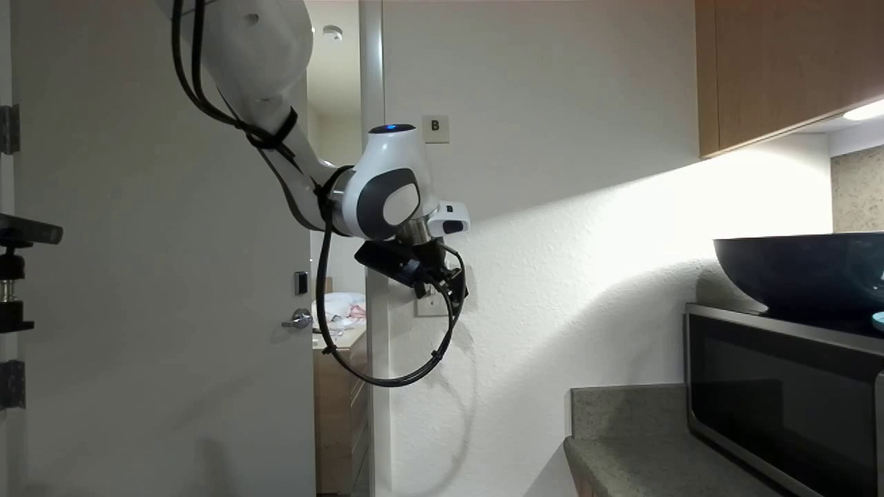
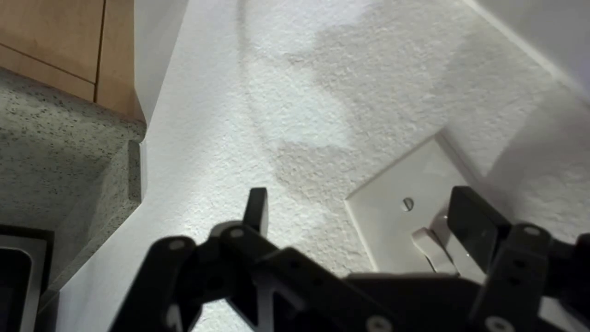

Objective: Flip the wall switch on the right

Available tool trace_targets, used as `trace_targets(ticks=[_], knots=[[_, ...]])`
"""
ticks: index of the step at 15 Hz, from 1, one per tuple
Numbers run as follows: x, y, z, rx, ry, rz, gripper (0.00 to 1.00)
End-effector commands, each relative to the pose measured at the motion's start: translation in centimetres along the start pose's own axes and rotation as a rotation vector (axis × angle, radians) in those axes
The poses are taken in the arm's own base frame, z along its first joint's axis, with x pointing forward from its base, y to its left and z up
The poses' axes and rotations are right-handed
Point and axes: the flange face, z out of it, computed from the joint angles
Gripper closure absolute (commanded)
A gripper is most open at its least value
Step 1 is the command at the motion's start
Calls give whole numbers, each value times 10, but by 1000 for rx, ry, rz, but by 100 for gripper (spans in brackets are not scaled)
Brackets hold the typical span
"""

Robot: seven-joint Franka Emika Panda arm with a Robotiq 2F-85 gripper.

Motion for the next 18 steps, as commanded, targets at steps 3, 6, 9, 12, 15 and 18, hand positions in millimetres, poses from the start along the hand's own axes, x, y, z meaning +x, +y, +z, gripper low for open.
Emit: trace_targets(ticks=[3, 6, 9, 12, 15, 18], knots=[[0, 1, 0, -5, 1, 1, 0], [2, 10, 8, -27, -11, 14, 0], [3, 19, 14, -39, -18, 32, 0], [2, 20, 13, -33, -17, 23, 0], [1, 17, 12, -18, -19, 24, 0], [2, 16, 11, -15, -17, 22, 0]])
